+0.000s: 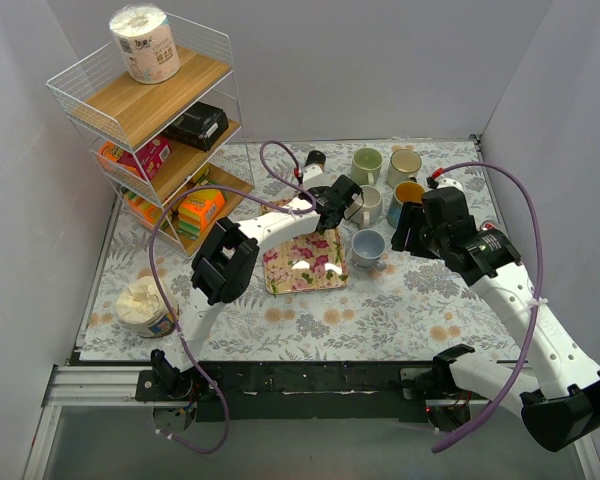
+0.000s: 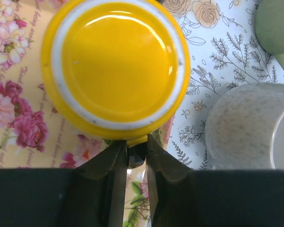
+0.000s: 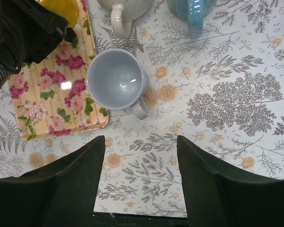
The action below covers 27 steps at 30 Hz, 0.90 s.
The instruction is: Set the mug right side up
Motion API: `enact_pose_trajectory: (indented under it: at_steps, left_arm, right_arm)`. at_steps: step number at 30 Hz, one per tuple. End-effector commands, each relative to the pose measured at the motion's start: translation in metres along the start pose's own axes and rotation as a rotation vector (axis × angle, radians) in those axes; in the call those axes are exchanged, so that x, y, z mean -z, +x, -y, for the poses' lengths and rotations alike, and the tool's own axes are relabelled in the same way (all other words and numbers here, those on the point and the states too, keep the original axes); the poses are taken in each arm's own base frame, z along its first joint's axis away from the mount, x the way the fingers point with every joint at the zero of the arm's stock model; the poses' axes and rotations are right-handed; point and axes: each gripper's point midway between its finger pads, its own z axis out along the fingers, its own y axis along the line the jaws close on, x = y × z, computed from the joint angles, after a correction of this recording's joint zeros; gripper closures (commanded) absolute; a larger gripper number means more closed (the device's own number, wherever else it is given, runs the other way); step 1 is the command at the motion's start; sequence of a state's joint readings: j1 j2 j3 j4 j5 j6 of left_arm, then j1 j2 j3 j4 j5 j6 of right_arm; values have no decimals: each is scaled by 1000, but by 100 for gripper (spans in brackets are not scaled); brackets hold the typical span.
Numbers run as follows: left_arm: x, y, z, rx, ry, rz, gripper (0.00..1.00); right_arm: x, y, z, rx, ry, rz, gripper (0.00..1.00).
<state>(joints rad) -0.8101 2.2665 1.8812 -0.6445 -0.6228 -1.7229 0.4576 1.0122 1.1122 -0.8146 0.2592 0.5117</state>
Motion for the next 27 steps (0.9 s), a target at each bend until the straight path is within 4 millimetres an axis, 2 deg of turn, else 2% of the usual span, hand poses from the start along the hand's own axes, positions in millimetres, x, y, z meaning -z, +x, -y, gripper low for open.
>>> enact_pose_trajectory:
  at_steps: [1,3,9,12,13,16,18,19,20,22,23,26,27]
  left_arm:
    - [22,-40,2,47,18,83,92]
    - [25,-43,1,49,21,86,100]
    - [35,-46,-1,55,31,78,100]
    - [52,-56,-1,74,62,75,100]
    - [66,-68,2,95,92,83,100]
    - [88,-76,7,110,160,64,100]
    - [114,-89,12,138,243,63,100]
    - [125,-90,17,143,293,38,100]
    - [148,-105,21,168,358,46,100]
    - [166,-105,27,169,448,23,100]
    - [188,-118,28,189,511,36,100]
    - [221,-125,35,195,657,21,100]
    - [249,-144,40,225,752,54,100]
  right_arm:
    - [1,-3,-1,-1,-17,19,31]
    - [0,-3,-1,-3,-18,16,31]
    - [3,-4,-4,-6,-34,19,32]
    - [6,-6,-10,-9,-60,16,32]
    - [7,-7,-12,-9,-70,15,32]
    - [10,-8,-25,-16,-135,5,31]
    - [12,-8,-41,-17,-221,-6,30]
    - [14,-7,-46,-23,-253,-10,30]
    - [18,-5,-58,-29,-318,-29,28]
    - [22,-8,-73,-46,-406,-12,26]
    - [27,-5,-82,-50,-469,-29,24]
    - [42,-12,-109,-67,-640,-7,20]
    - [48,-16,-117,-74,-687,5,19]
